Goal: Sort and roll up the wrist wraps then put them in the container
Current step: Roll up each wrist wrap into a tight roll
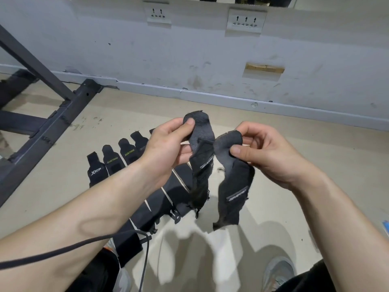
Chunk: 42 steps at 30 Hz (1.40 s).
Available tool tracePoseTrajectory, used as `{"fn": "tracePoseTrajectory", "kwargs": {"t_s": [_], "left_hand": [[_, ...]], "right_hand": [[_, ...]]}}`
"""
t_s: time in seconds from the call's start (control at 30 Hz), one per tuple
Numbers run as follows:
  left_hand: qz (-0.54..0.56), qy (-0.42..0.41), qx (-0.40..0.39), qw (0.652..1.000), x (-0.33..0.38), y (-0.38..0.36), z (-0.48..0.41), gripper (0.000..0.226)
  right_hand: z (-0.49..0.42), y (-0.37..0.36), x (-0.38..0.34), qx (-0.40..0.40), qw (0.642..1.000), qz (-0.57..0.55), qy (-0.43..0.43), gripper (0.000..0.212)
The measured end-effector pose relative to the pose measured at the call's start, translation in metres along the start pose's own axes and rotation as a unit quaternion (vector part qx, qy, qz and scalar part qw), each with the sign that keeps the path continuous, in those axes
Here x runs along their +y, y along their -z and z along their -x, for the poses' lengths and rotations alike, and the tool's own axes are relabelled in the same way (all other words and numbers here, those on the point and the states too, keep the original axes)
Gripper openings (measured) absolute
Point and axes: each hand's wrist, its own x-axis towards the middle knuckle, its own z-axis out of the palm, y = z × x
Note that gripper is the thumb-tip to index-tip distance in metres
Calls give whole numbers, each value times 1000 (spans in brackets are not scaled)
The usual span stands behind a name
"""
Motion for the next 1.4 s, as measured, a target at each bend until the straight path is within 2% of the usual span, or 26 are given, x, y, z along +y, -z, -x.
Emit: {"fn": "tracePoseTrajectory", "kwargs": {"t_s": [0.13, 0.3, 0.43, 0.6, 0.77, 0.97, 1.1, 1.27, 1.33, 1.4], "left_hand": [[-3, -2, -39, 999, -1, -8, 7, 23], [13, 26, -61, 998, 0, -15, 11, 29], [12, 41, -48, 998, -2, -15, 8, 33], [0, 38, -47, 998, -5, -15, 6, 29], [-17, 25, -60, 998, -4, -17, 7, 24], [-16, 22, -75, 997, -4, -16, 7, 33], [-77, -20, -109, 991, -9, -17, 9, 20], [-71, -20, -85, 994, -11, -18, 6, 26], [-26, -13, -78, 997, -3, -19, 5, 27], [20, -16, -76, 997, 7, -16, 3, 26]], "right_hand": [[-7, -11, 9, 82, 995, 45, 32, 15], [-10, -16, 11, 137, 988, 61, 49, 15], [-12, -17, 13, 160, 981, 97, 46, 21], [-13, -17, 13, 171, 979, 106, 43, 13], [-13, -14, 14, 180, 977, 111, 39, 28], [-14, -14, 15, 208, 972, 107, 19, 22], [-14, -15, 17, 238, 965, 112, 21, 19], [-16, -17, 26, 279, 951, 129, 28, 26], [-15, -18, 27, 234, 966, 105, 21, 19], [-14, -17, 31, 128, 991, 36, 1, 34]]}}
